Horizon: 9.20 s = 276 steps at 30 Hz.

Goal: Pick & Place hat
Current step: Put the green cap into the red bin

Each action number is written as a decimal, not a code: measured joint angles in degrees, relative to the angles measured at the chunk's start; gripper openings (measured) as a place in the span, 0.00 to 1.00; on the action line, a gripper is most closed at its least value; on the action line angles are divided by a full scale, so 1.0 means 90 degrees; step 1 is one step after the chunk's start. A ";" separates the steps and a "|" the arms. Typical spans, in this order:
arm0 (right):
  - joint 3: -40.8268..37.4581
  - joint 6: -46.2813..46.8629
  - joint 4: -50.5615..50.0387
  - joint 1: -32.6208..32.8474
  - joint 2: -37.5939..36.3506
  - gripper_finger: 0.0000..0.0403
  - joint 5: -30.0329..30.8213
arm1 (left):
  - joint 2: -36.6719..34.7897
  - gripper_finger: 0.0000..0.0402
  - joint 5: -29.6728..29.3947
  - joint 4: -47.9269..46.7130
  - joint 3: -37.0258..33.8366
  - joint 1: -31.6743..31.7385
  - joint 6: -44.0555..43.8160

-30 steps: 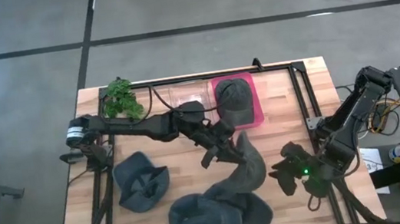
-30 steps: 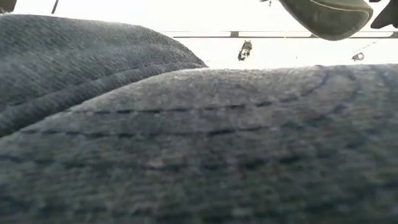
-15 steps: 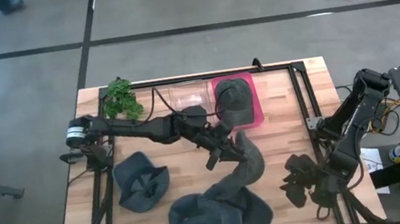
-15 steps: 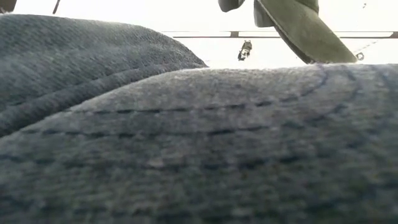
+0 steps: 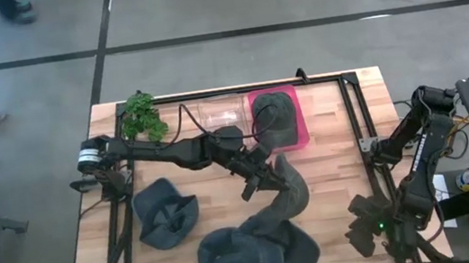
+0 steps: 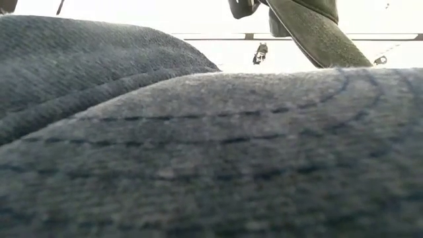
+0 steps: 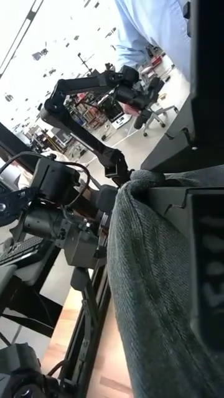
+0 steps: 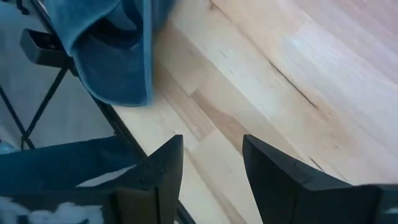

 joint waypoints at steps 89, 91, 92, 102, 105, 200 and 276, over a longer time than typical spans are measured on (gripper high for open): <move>0.4782 -0.9204 -0.2544 -0.2827 0.1911 0.66 0.0212 | 0.1418 0.05 -0.2895 -0.4870 0.2698 -0.1615 0.6487; 0.4779 -0.9127 -0.2530 -0.2846 0.2004 0.67 0.0171 | 0.1418 0.05 -0.2899 -0.4867 0.2710 -0.1656 0.6487; 0.4778 -0.9108 -0.2519 -0.2852 0.2034 0.66 0.0145 | 0.1418 0.05 -0.2902 -0.4862 0.2714 -0.1681 0.6486; 0.4656 -0.9081 -0.1941 -0.2868 0.2297 0.54 0.0107 | 0.1409 0.06 -0.2931 -0.4853 0.2715 -0.1833 0.6473; 0.4639 -0.8949 -0.1904 -0.2885 0.2330 0.48 0.0042 | 0.1405 0.06 -0.2932 -0.4776 0.2715 -0.1852 0.6448; 0.1742 -1.4136 -0.0048 -1.1044 0.0582 0.02 -0.5626 | -0.2375 0.10 -0.5268 -0.3806 -0.0981 -0.0209 0.3434; 0.0648 -1.1981 0.0843 -1.1774 0.1759 0.33 -0.2025 | 0.0712 0.10 -0.2039 -0.2313 0.0272 0.3646 0.6073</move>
